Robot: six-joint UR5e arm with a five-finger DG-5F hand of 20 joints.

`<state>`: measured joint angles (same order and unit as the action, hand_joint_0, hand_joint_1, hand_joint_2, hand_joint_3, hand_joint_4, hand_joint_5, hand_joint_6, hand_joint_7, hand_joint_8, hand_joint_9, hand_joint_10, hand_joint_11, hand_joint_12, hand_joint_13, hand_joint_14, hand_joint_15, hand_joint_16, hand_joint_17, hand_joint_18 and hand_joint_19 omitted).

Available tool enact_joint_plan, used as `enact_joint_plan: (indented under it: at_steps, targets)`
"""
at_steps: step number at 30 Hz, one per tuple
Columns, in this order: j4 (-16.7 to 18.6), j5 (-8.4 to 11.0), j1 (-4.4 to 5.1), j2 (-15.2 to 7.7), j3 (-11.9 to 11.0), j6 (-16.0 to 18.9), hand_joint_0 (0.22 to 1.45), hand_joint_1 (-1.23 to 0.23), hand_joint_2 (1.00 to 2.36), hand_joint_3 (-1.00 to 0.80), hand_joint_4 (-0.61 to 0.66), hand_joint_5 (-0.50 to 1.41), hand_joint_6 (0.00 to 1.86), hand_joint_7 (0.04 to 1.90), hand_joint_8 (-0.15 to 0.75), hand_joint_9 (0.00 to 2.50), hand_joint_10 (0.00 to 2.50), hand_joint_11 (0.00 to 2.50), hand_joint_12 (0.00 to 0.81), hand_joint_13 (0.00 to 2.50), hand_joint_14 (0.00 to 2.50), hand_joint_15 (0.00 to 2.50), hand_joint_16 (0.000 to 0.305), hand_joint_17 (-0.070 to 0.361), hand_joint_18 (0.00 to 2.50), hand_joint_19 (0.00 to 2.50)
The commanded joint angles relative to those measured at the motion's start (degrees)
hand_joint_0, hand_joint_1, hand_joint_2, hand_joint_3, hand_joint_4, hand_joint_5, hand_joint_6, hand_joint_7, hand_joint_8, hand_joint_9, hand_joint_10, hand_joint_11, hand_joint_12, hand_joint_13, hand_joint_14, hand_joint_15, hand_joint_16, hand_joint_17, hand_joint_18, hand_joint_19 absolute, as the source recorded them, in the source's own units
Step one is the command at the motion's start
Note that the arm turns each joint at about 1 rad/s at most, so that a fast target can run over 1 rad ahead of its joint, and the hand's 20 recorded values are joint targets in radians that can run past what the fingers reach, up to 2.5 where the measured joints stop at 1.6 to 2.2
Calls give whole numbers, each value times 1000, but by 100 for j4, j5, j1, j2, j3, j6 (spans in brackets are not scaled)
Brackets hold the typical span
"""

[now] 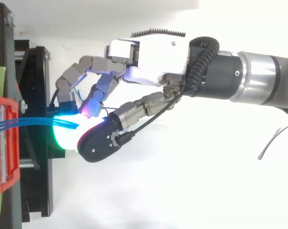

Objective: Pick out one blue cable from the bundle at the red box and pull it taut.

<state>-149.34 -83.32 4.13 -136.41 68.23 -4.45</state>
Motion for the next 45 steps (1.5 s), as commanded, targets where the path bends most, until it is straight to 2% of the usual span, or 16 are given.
enact_joint_plan:
  at_steps: [1, 4, 8, 11, 16, 21, 30, 32, 36, 40, 45]
  targets:
    - [-7, 0, 0, 0, -3, -3, 786, -851, 1000, -500, -225, -174, 987, 1105, 203, 1168, 25, 935, 293, 978, 25, 677, 42, 94, 794, 660]
    - [2, 0, 0, 0, -3, -3, 742, -869, 1000, -500, -179, -170, 986, 1075, 206, 1177, 24, 942, 293, 982, 24, 678, 42, 94, 804, 649]
    - [-7, 0, 0, 0, -3, 6, 657, -864, 1000, -500, -77, -163, 984, 864, 212, 1173, 24, 955, 298, 975, 26, 690, 42, 95, 793, 666]
    - [2, 0, -9, 0, -3, -3, 612, -841, 1000, -500, -27, -159, 971, 812, 215, 1173, 24, 942, 304, 970, 24, 688, 42, 95, 781, 675]
    - [-7, 0, -9, 0, -21, 6, 544, -769, 1000, -500, 23, -158, 938, 844, 230, 1162, 22, 926, 314, 963, 25, 689, 45, 101, 783, 676]
    - [-7, 0, -9, 0, -21, 6, 563, -630, 1000, -500, 15, -158, 931, 860, 233, 1165, 24, 926, 318, 964, 23, 681, 45, 100, 773, 700]
    - [-7, 0, -9, 0, -47, -3, 557, -480, 1000, -500, 17, -156, 925, 854, 247, 1163, 23, 920, 326, 950, 24, 690, 45, 102, 758, 710]
    - [2, 0, -9, 0, -56, -3, 589, -429, 1000, -500, -14, -155, 927, 868, 246, 1158, 25, 939, 322, 950, 24, 690, 44, 99, 745, 726]
    - [-7, 0, -9, 0, -56, -3, 620, -441, 1000, -500, -38, -152, 937, 854, 246, 1155, 23, 929, 321, 948, 24, 688, 44, 98, 740, 722]
    - [-7, 0, -9, 0, -56, -3, 634, -544, 1003, -466, -22, -152, 942, 870, 251, 1144, 23, 917, 318, 944, 25, 692, 44, 98, 739, 714]
    - [-33, 0, -18, 0, -56, -3, 633, -583, 1005, -449, 4, -160, 948, 839, 243, 1125, 22, 917, 317, 937, 25, 698, 44, 98, 734, 712]
